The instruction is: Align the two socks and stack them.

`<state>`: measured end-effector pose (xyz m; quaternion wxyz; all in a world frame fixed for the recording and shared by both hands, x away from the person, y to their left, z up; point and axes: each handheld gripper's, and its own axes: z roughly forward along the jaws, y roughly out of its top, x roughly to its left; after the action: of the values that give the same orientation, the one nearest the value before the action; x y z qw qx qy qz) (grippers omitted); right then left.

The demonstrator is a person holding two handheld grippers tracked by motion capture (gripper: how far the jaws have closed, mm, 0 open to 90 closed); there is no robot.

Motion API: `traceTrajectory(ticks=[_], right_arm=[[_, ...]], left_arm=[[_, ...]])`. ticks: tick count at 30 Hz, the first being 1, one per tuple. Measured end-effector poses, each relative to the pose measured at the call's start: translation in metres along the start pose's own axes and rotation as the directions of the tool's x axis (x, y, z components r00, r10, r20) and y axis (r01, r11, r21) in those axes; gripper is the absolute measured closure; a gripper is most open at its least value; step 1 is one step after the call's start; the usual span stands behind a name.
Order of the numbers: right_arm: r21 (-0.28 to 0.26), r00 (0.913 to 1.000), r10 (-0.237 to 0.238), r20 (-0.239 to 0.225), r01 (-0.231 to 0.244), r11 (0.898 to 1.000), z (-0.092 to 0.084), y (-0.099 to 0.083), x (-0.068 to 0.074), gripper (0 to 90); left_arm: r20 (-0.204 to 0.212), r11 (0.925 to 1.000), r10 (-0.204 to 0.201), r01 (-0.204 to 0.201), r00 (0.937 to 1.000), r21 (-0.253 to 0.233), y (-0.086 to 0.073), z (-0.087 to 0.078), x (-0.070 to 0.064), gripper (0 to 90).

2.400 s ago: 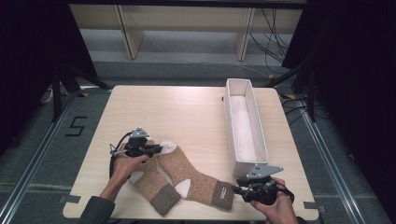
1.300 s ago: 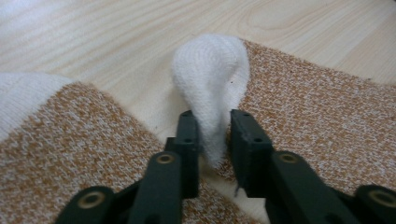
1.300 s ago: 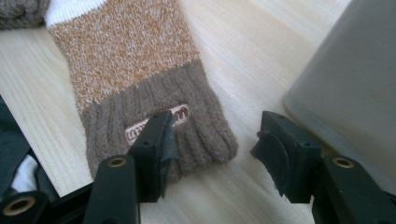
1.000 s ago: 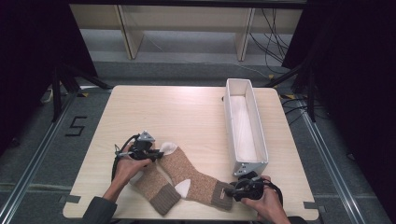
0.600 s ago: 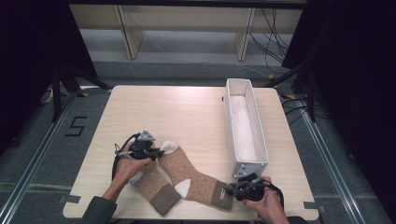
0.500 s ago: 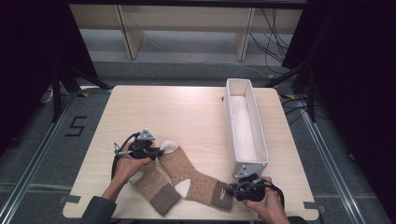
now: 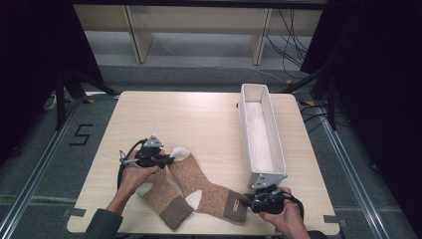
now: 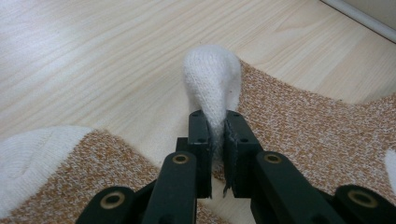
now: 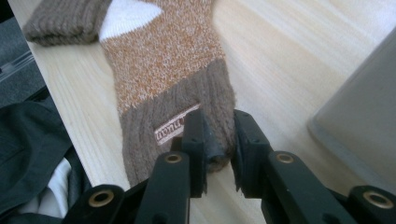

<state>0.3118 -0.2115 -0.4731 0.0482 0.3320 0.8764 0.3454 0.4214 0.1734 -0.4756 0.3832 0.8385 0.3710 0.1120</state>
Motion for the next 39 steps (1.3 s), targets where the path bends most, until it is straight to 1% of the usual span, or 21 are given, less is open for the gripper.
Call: traceTrajectory(ticks=[1,2,3,4,6,7,10,11,12,14,17,20,21,22,26,27,29,32,34,36,39], right_arm=[[-0.006,1.0,-0.009,-0.001,0.009,1.0,-0.001,0.001,-0.001,77.2],[-0.013,0.9999,-0.012,-0.007,0.012,1.0,-0.002,0.002,0.0,77.3],[-0.02,0.9999,-0.01,-0.002,0.01,1.0,-0.004,0.003,0.001,77.3],[-0.032,0.9999,-0.006,-0.008,0.006,0.999,-0.005,0.004,0.002,77.3],[-0.055,0.9998,-0.001,-0.018,0.0,0.998,-0.008,0.008,0.003,77.4],[-0.053,0.9994,-0.03,-0.017,0.029,0.998,-0.011,0.01,0.002,77.4],[-0.068,0.9992,-0.031,-0.027,0.029,0.997,-0.015,0.017,0.005,77.5],[-0.08,0.9983,-0.053,-0.023,0.051,0.996,-0.015,0.02,0.004,77.5],[-0.082,0.9987,-0.036,-0.034,0.034,0.996,-0.016,0.021,0.006,77.6],[-0.093,0.9978,-0.059,-0.03,0.056,0.994,-0.016,0.026,0.006,77.6],[-0.111,0.9965,-0.066,-0.05,0.061,0.992,-0.017,0.033,0.009,77.6],[-0.127,0.9947,-0.072,-0.074,0.062,0.99,-0.017,0.042,0.015,77.6],[-0.134,0.9924,-0.093,-0.079,0.082,0.988,-0.016,0.046,0.017,77.6],[-0.133,0.9921,-0.092,-0.085,0.08,0.988,-0.015,0.049,0.022,77.6],[-0.142,0.9822,-0.142,-0.123,0.124,0.982,-0.008,0.066,0.037,77.6],[-0.155,0.9787,-0.16,-0.129,0.139,0.978,-0.005,0.071,0.041,77.6],[-0.15,0.9727,-0.176,-0.152,0.153,0.977,-0.002,0.08,0.05,77.6],[-0.16,0.9617,-0.214,-0.171,0.188,0.969,0.008,0.093,0.064,77.5],[-0.158,0.954,-0.228,-0.195,0.198,0.967,0.017,0.099,0.072,77.5],[-0.148,0.9503,-0.234,-0.205,0.207,0.967,0.027,0.103,0.08,77.4],[-0.124,0.9441,-0.223,-0.243,0.198,0.972,0.04,0.106,0.087,77.4]], left_arm=[[0.005,1.0,0.009,-0.009,0.9999,-0.001,0.0,-0.001,0.001,81.9],[0.008,1.0,-0.003,0.003,1.0,-0.003,0.001,-0.002,0.001,81.9],[0.013,1.0,0.007,-0.007,0.9999,-0.006,0.002,-0.003,0.003,82.0],[0.008,1.0,-0.003,0.003,1.0,-0.009,0.002,-0.004,0.003,82.0],[0.007,0.9999,0.002,-0.002,1.0,-0.013,0.006,-0.008,0.006,82.0],[0.002,0.9995,-0.005,0.005,1.0,-0.03,0.007,-0.01,0.006,82.0],[0.003,0.9993,0.0,0.0,1.0,-0.039,0.014,-0.018,0.006,82.1],[0.002,0.9994,0.007,-0.007,1.0,-0.034,0.016,-0.02,0.007,82.1],[-0.012,0.9995,0.009,-0.01,0.9999,-0.032,0.018,-0.023,0.008,82.1],[-0.018,0.9995,0.014,-0.014,0.9997,-0.029,0.024,-0.029,0.011,82.2],[-0.025,0.9997,0.014,-0.015,0.9996,-0.021,0.03,-0.039,0.018,82.1],[-0.039,1.0,0.005,-0.005,0.9992,-0.007,0.032,-0.049,0.025,82.2],[-0.045,0.9998,0.017,-0.017,0.9988,0.002,0.032,-0.052,0.028,82.2],[-0.05,0.9999,0.015,-0.014,0.9986,0.006,0.031,-0.055,0.03,82.2],[-0.073,0.9996,0.014,-0.012,0.9972,0.025,0.027,-0.07,0.042,82.2],[-0.081,0.9994,0.009,-0.007,0.9967,0.033,0.027,-0.073,0.045,82.2],[-0.101,0.9994,-0.007,0.01,0.9948,0.034,0.024,-0.079,0.053,82.2],[-0.112,0.9982,-0.025,0.031,0.9934,0.051,0.022,-0.083,0.065,82.2],[-0.122,0.9972,-0.033,0.041,0.9919,0.063,0.021,-0.083,0.071,82.2],[-0.127,0.9961,-0.036,0.045,0.9912,0.076,0.022,-0.082,0.075,82.2],[-0.126,0.9942,-0.04,0.052,0.9912,0.094,0.022,-0.08,0.082,82.2]])
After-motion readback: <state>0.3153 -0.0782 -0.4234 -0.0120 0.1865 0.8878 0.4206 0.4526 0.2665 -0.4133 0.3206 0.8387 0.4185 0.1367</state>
